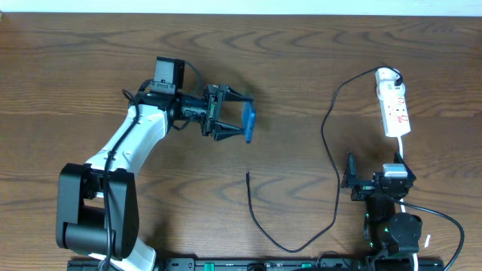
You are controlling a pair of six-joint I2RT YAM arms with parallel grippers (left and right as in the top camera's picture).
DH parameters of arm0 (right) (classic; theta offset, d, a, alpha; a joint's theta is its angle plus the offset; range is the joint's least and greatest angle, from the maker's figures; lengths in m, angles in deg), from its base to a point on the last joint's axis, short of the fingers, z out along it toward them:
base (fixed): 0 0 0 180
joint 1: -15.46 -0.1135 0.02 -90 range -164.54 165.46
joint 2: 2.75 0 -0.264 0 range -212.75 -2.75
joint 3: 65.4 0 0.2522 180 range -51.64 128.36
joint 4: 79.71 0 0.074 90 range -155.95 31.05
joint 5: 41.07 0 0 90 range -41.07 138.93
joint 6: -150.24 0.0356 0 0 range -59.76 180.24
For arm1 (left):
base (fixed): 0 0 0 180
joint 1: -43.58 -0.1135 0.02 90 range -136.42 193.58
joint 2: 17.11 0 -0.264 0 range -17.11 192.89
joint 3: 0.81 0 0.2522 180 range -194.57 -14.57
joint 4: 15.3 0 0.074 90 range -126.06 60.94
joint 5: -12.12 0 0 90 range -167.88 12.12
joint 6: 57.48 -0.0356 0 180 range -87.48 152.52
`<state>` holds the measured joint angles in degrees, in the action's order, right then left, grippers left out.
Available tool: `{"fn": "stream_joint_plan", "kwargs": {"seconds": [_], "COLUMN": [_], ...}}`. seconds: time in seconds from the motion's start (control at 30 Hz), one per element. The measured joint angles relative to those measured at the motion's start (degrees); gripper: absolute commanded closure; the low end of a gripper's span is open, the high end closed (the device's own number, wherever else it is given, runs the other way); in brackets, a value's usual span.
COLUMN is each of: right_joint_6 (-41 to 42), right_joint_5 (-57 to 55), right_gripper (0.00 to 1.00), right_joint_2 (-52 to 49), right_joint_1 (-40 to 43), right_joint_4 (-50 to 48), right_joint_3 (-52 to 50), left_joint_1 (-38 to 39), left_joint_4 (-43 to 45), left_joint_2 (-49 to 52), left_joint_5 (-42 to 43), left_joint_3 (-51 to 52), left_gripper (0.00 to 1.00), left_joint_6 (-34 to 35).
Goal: Plug charger to phone and switch on socket
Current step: 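Raise and tilt the held phone forward with the left gripper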
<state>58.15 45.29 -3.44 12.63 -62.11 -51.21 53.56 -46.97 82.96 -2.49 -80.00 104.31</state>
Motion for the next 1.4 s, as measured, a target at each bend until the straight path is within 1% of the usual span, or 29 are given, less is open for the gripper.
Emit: {"fn": "stream_joint_plan", "kwargs": {"seconds": [0.17, 0.3, 0.47, 0.57, 0.77, 0.87, 1.07, 1.4], "right_joint_6": [0.0, 0.0, 0.0, 0.0, 0.0, 0.0, 0.0, 0.0], "right_joint_5": [0.0, 0.0, 0.0, 0.0, 0.0, 0.0, 0.0, 0.0], "right_gripper": [0.01, 0.01, 0.01, 0.01, 0.01, 0.01, 0.01, 0.01], "right_joint_2": [0.0, 0.0, 0.0, 0.0, 0.0, 0.0, 0.0, 0.0], "right_joint_1": [0.0, 0.0, 0.0, 0.0, 0.0, 0.0, 0.0, 0.0], "right_joint_4": [0.0, 0.0, 0.0, 0.0, 0.0, 0.0, 0.0, 0.0], "right_joint_3": [0.0, 0.0, 0.0, 0.0, 0.0, 0.0, 0.0, 0.0], "left_joint_1": [0.0, 0.0, 0.0, 0.0, 0.0, 0.0, 0.0, 0.0], "left_joint_4": [3.39, 6.62, 8.2, 8.66, 9.18, 11.91, 17.9, 18.36], "left_joint_2": [0.0, 0.0, 0.0, 0.0, 0.0, 0.0, 0.0, 0.0], "left_joint_5": [-4.46, -7.67, -12.33, -17.03, -26.03, -29.7, -32.92, -36.92], "left_joint_3": [0.0, 0.04, 0.04, 0.04, 0.04, 0.09, 0.11, 0.09], "left_gripper": [0.93, 0.93, 0.93, 0.92, 0.93, 0.93, 0.93, 0.93], "left_joint_6": [-0.28, -2.64, -4.61, -5.88, -6.27, -6.29, -6.56, -6.75]}}
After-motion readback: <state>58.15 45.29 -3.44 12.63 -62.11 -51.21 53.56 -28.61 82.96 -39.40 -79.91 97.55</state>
